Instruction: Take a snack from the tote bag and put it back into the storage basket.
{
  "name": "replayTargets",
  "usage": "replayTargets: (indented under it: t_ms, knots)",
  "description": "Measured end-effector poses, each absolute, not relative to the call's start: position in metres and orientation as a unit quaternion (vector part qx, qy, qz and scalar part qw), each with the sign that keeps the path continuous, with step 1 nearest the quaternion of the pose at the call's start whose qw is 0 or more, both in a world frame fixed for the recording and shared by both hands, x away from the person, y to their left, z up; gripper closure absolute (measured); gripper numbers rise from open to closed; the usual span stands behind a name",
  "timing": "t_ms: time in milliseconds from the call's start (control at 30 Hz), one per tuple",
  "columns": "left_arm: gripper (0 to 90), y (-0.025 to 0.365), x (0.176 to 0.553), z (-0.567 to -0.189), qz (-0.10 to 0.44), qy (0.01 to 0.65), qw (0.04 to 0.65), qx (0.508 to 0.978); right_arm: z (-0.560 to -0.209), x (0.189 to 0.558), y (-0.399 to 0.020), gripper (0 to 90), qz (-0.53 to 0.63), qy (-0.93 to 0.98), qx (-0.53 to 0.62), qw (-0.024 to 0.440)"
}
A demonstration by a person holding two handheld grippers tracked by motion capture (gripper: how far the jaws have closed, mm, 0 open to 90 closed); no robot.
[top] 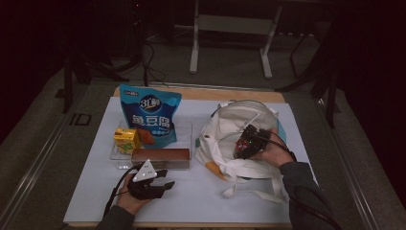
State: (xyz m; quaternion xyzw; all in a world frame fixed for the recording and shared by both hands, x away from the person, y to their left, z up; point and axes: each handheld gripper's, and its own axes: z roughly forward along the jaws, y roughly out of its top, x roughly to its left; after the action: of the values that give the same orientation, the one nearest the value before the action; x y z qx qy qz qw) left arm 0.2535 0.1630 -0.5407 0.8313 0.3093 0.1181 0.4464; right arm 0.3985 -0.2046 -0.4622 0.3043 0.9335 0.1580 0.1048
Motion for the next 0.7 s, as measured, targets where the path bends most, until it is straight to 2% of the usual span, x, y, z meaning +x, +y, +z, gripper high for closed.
replayTargets:
  t_ms: [700]
  knots:
    - [46.6, 0.163, 0.2535, -0.5407, 0.118, 0.309, 0.446, 0.831, -0.4563, 0.4, -0.2034, 24.3, 0.145, 0.94, 0.294, 0.093]
